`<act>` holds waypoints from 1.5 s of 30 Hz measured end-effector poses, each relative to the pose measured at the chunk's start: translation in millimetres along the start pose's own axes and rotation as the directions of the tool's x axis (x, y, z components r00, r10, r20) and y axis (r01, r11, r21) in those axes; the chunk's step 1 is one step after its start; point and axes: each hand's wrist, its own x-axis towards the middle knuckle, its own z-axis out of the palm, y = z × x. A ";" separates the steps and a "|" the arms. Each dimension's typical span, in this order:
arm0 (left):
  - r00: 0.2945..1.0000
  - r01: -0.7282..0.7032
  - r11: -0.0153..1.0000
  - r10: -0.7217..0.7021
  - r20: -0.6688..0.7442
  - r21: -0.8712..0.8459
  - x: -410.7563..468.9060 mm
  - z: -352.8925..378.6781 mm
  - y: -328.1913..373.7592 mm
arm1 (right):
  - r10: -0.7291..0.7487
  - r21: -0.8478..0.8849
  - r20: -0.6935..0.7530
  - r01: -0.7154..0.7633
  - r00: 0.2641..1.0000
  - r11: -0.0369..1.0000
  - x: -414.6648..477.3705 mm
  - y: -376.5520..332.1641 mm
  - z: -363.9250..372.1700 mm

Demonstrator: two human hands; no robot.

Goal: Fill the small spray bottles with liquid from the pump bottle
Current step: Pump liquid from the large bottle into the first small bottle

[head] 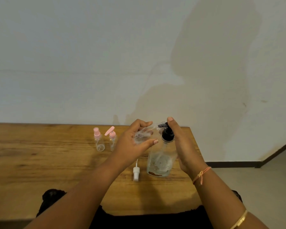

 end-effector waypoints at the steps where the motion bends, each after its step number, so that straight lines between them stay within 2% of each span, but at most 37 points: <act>1: 1.000 0.011 1.000 -0.011 0.007 -0.009 -0.7 0.1 -1.0 | -0.003 -0.001 0.004 0.003 1.000 1.000 0.4 0.0 -0.4; 14: 0.999 -0.022 1.000 0.023 -0.044 0.013 -2.0 0.6 1.1 | -0.011 -0.010 0.024 0.011 1.000 1.000 -1.6 -4.3 -1.8; 21: 1.000 0.017 1.000 -0.017 0.008 -0.001 -3.4 0.3 0.0 | -0.021 0.006 -0.006 0.021 1.000 1.000 -2.1 -1.4 -0.4; 27: 1.000 -0.009 1.000 0.009 -0.018 -0.011 -4.2 2.3 3.8 | -0.027 -0.010 -0.061 0.027 0.998 1.000 -5.3 -1.1 3.8; 34: 0.999 -0.028 1.000 0.028 -0.035 -0.009 -3.0 2.9 5.0 | -0.038 -0.048 0.017 0.038 0.999 0.998 -4.7 -6.5 0.7; 39: 1.000 -0.016 1.000 0.017 -0.025 0.002 -2.9 2.4 4.2 | -0.036 -0.033 -0.028 0.035 0.999 0.999 -5.7 -2.6 3.1; 45: 1.000 0.014 1.000 -0.014 0.003 0.025 -2.6 1.8 -0.1 | -0.027 -0.024 0.001 0.027 1.000 0.999 -1.5 -1.5 0.4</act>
